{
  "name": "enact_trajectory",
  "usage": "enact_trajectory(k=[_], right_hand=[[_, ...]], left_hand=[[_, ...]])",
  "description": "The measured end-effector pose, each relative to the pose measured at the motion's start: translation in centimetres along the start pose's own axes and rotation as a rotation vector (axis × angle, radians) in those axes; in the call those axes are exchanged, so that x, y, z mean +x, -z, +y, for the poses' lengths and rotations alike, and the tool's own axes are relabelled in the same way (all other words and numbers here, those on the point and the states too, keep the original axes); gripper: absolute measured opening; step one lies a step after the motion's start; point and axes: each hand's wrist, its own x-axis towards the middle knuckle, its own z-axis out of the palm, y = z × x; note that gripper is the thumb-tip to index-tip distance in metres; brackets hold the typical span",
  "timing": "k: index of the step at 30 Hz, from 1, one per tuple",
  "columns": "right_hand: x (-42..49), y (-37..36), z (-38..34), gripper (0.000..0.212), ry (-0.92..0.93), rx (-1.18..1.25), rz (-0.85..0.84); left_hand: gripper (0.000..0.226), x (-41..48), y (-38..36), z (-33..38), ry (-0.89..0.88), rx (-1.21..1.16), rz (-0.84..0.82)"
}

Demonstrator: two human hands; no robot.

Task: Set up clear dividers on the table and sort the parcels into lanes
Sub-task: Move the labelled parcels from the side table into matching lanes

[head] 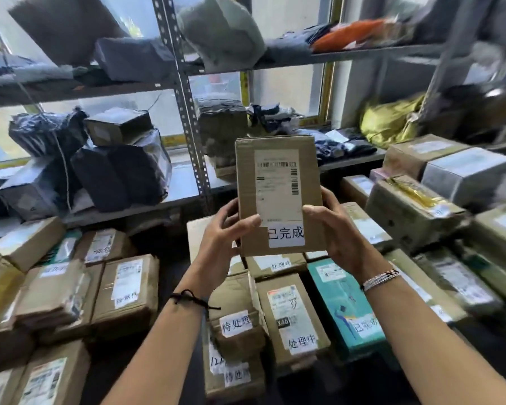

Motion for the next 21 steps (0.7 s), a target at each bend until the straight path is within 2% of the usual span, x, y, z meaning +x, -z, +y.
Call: enact_trajectory(k=[6,11,15,19,21], right_hand=[[-4.1,3.4,-0.2,0.077,0.008,0.04,0.103],[-8.3,6.3,1.6,0.072,-0.037,0.037,0.117],[-9.0,8.4,1.4,0.068,-0.034,0.062,0.098],[-8.7,10.2,2.0,0.062,-0.125,0.047,0.071],[-8.6,12.1,1.8,0.056,-0.176,0.017,0.134]], left_hand=[[0.071,-0.5,-3.5,-2.0,0.035,-0.019,-0.117],[0.058,-2.3,-6.5,-5.0,0.104,-0.027,-0.185],[0.057,-2.2,-8.3,-5.6,0.115,-0.012,-0.163],[0.065,-2.3,-10.5,-7.5,0.197,0.014,-0.047],[0.053,-2.0,-12.5,-8.3,0.254,0.05,-0.011]])
